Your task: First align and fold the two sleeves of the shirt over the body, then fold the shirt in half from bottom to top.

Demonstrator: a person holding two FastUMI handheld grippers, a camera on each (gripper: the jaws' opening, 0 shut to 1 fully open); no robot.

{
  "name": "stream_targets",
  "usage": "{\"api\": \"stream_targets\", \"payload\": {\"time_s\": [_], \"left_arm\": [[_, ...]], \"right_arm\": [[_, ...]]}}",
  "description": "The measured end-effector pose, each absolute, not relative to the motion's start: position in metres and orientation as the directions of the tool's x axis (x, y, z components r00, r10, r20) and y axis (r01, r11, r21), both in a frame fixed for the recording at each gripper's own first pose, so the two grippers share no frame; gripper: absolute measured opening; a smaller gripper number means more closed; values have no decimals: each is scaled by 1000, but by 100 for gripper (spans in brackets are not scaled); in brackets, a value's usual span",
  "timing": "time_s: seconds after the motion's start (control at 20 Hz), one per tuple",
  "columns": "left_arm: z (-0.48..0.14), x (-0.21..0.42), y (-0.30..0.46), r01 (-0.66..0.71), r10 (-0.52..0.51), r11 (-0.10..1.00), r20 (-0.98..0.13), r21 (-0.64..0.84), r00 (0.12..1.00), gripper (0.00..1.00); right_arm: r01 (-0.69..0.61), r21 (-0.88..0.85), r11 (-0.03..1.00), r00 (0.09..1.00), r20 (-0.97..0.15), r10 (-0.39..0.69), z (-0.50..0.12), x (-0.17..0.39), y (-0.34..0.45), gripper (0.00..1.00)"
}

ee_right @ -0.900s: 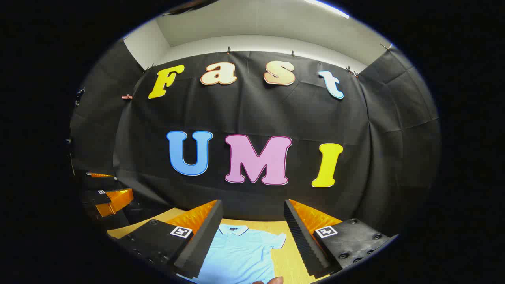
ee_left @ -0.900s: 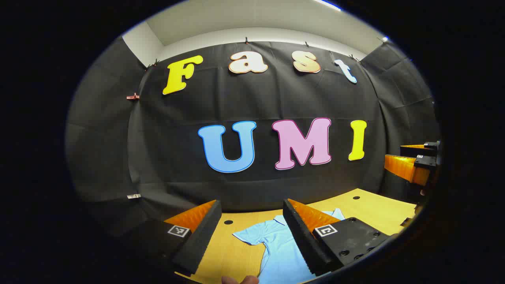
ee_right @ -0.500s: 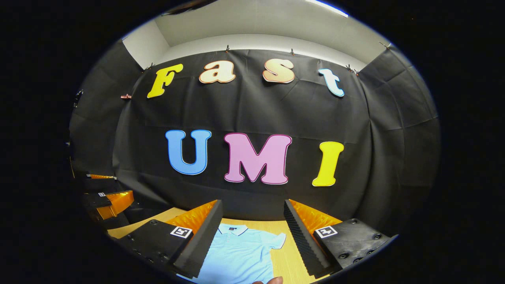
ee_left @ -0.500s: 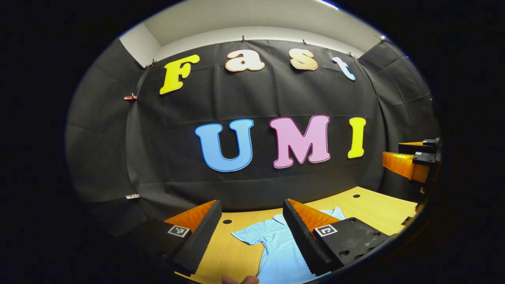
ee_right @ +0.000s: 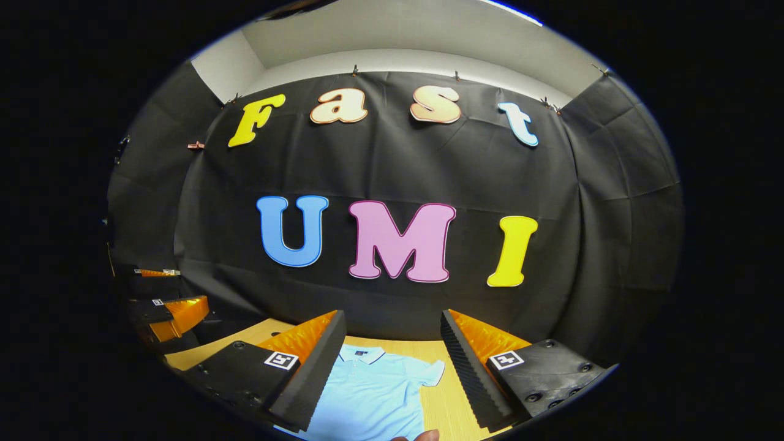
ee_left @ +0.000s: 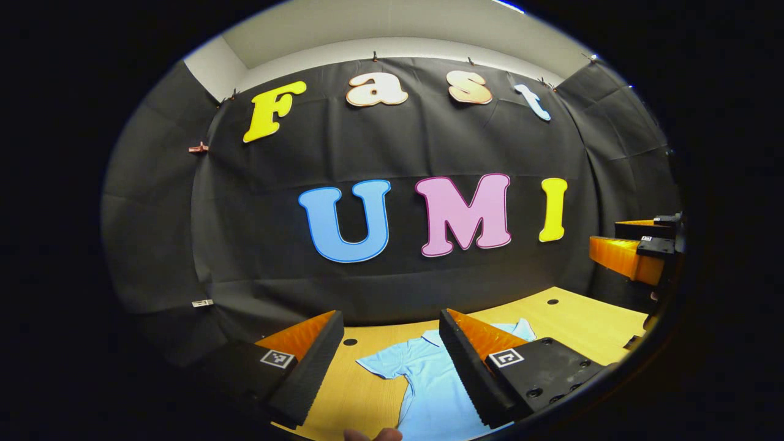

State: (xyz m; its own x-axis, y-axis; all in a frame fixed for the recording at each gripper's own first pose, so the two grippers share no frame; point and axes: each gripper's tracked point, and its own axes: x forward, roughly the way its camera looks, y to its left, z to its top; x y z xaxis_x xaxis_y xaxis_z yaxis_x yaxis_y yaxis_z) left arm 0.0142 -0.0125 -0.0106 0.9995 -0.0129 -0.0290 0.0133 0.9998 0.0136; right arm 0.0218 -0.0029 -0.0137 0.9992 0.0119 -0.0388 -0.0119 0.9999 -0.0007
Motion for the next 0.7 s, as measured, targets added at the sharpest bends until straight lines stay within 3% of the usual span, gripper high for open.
{"api": "stream_targets", "payload": {"time_s": [0.35, 0.7], "left_arm": [[-12, 18, -18, 8, -7, 1000, -33, 28, 999, 99], [-22, 20, -25, -13, 17, 998, -58, 68, 998, 98]], "right_arm": [[6, 13, 1000, 997, -75, -5, -34, 71, -19, 96], [-4, -29, 1000, 985, -173, -1, -109, 160, -48, 96]]}}
